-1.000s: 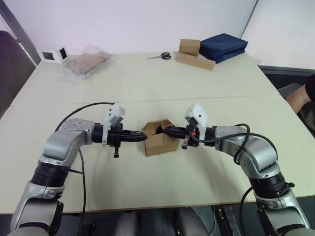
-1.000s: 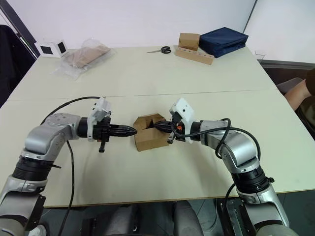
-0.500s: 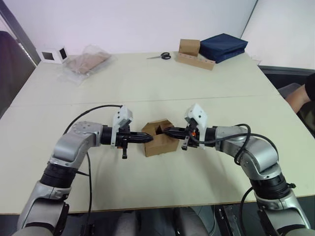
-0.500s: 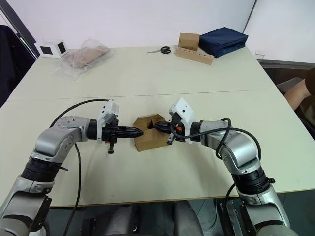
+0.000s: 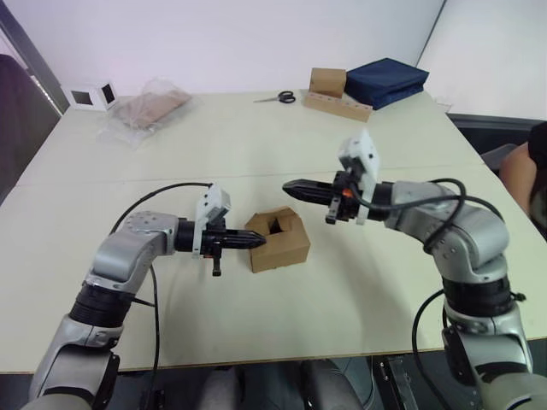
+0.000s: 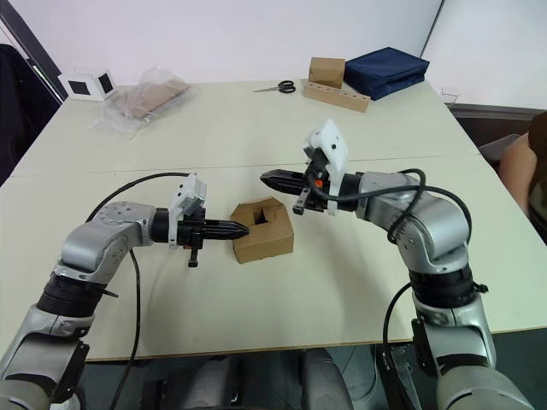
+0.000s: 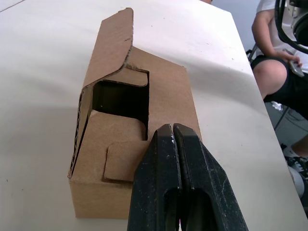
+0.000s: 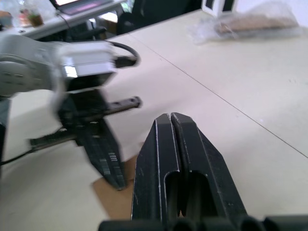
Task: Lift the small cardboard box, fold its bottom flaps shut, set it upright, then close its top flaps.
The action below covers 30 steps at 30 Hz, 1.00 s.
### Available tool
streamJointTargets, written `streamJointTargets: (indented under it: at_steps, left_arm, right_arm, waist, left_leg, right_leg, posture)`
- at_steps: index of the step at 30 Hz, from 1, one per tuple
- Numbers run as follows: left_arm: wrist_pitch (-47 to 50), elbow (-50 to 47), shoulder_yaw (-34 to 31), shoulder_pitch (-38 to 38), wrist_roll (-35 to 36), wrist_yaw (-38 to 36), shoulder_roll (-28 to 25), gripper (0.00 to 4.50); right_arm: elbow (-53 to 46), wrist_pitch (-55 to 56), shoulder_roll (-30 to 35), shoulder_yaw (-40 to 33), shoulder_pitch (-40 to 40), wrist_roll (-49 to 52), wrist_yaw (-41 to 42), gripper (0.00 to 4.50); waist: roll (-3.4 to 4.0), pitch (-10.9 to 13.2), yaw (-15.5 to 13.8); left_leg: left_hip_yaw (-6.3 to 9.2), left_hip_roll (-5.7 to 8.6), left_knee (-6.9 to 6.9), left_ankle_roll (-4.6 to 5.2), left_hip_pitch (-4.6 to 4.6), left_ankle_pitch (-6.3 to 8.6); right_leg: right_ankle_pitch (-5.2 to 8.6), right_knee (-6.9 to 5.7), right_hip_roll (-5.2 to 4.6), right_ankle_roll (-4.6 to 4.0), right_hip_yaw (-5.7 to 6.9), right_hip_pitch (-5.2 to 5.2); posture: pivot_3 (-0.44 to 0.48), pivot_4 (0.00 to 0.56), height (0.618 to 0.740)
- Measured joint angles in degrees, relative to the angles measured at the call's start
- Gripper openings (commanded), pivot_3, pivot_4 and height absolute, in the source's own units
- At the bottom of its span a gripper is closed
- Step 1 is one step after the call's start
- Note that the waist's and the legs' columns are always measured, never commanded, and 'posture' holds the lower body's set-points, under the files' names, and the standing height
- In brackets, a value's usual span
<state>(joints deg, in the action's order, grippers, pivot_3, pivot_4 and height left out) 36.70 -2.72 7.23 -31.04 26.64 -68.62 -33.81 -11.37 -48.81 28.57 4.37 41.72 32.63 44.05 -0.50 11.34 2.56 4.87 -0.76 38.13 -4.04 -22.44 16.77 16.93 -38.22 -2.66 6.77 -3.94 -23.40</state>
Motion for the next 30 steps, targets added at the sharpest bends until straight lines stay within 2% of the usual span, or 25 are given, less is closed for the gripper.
streamJointTargets:
  at_steps: [7,13,20,30]
  left_arm:
    - [0.08,-1.16,0.00,1.11,0.32,0.16,-0.08,0.01]
    - [0.02,-1.45,0.04,1.17,0.25,0.66,0.03,0.01]
    - [0.32,-2.16,0.02,1.70,0.41,0.80,-0.18,0.01]
    - [4.25,-8.09,-4.13,3.59,6.56,-1.85,-8.25,0.01]
  right_arm:
    - [13.84,7.29,-3.31,6.50,4.42,-6.80,3.39,0.00]
    - [10.99,6.42,-1.53,8.75,1.58,-7.12,8.73,0.00]
    - [8.70,5.89,-1.18,10.03,-2.03,-8.24,9.17,0.00]
    - [7.93,8.09,-1.40,10.90,-3.47,-11.17,8.85,0.00]
  waist:
    - [0.01,0.00,-0.10]
    - [0.01,0.00,-0.02]
    - [0.01,0.00,-0.02]
    - [0.01,0.00,-0.03]
  left_leg:
    - [0.01,0.00,-0.01,-0.01,-0.01,0.00]
    - [0.01,0.00,0.00,-0.01,-0.02,0.00]
    - [0.01,0.00,0.00,-0.01,-0.02,0.00]
    - [0.01,0.00,-0.01,-0.01,0.01,0.00]
  right_leg:
    - [0.00,0.00,-0.01,0.00,0.00,-0.01]
    - [0.00,0.00,-0.01,0.00,0.00,-0.02]
    - [0.00,0.00,-0.01,0.00,0.00,-0.02]
    - [0.00,0.01,-0.01,0.00,0.00,0.02]
  posture:
    - [0.000,0.150,0.740]
    - [0.000,0.150,0.740]
    - [0.000,0.150,0.740]
    - [0.000,0.150,0.740]
